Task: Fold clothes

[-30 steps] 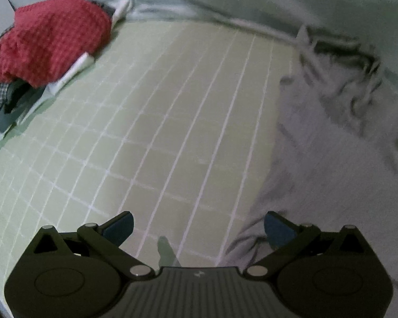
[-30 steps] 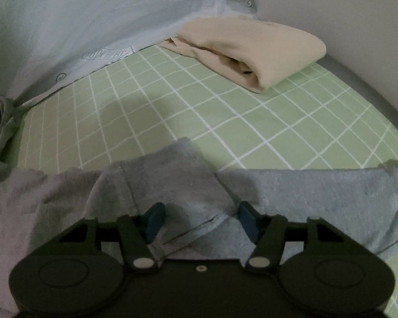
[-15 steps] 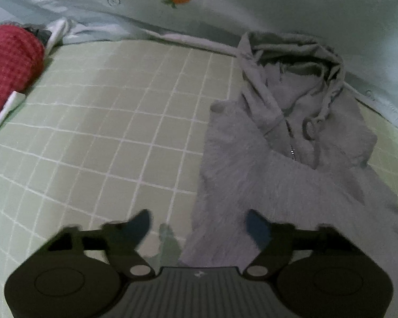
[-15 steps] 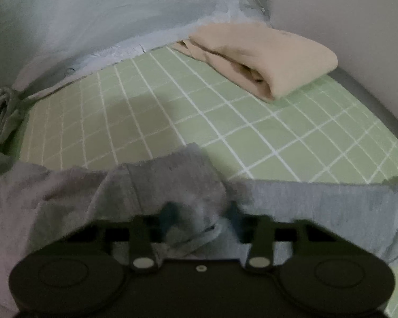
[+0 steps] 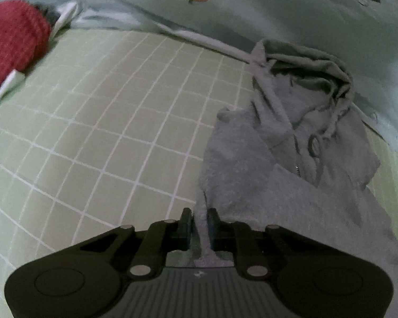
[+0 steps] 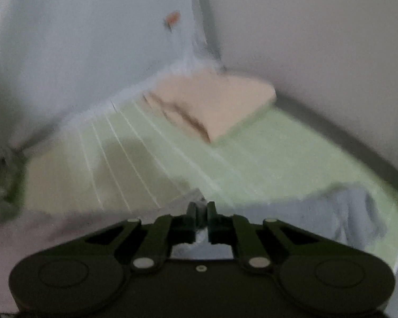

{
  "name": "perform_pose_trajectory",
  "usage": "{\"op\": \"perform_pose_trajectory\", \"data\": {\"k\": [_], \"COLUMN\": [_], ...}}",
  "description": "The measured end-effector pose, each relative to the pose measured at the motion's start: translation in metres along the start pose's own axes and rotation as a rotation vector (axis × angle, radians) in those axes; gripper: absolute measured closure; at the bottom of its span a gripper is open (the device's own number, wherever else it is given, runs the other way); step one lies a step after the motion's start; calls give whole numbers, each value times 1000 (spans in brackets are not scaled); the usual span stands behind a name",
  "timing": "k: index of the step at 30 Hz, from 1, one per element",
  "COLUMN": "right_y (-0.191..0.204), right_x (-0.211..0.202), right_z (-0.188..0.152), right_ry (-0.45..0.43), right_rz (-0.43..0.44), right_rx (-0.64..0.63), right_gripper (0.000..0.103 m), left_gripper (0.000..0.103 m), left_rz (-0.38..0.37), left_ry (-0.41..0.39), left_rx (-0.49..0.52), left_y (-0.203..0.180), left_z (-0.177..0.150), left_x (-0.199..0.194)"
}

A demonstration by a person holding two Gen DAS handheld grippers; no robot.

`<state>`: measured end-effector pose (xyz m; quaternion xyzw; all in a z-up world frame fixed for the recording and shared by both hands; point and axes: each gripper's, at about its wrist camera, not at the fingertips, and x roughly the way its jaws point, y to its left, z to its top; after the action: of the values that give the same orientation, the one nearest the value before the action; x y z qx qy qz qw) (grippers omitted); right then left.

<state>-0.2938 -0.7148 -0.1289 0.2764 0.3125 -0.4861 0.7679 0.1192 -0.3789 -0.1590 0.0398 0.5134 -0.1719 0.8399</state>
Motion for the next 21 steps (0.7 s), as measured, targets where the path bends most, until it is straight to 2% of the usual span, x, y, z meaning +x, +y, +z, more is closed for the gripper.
{"op": "perform_pose_trajectory", "data": {"k": [2, 4, 5, 7, 9, 12, 16, 18, 20, 21], "right_y": [4, 12, 18, 34, 55, 103, 169, 198, 223, 222], "right_x": [1, -3, -6, -14, -20, -22, -37, -47, -56, -56], "right_z": [-9, -13, -13, -14, -18, -26, -46, -57, -67, -69], "right_ry": [18, 8, -2, -21, -24, 5, 37, 46, 54, 55], "right_rz": [0, 18, 35, 109, 205, 354, 519, 585, 638, 617], "right_rx": [30, 38, 35, 28, 23, -18, -153, -235, -307, -306], "right_gripper": [95, 95, 95, 95, 95, 95, 94, 81, 38, 31], "left_gripper": [77, 56, 51, 37, 33, 18, 10, 9, 9, 8], "left_rz": [8, 9, 5, -3, -11, -7, 3, 6, -1, -5], "left_ry": [-18, -38, -47, -63, -75, -95, -129, -146, -155, -159], "left_rx": [18, 20, 14, 0, -8, -9, 0, 10, 26, 35], "left_y": [0, 5, 9, 18, 27, 37, 47, 47, 46, 45], "left_z": [0, -2, -4, -8, -13, -22, -33, -36, -38, -39], "left_x": [-10, -21, -27, -39, -51, -70, -92, -101, -107, -110]}}
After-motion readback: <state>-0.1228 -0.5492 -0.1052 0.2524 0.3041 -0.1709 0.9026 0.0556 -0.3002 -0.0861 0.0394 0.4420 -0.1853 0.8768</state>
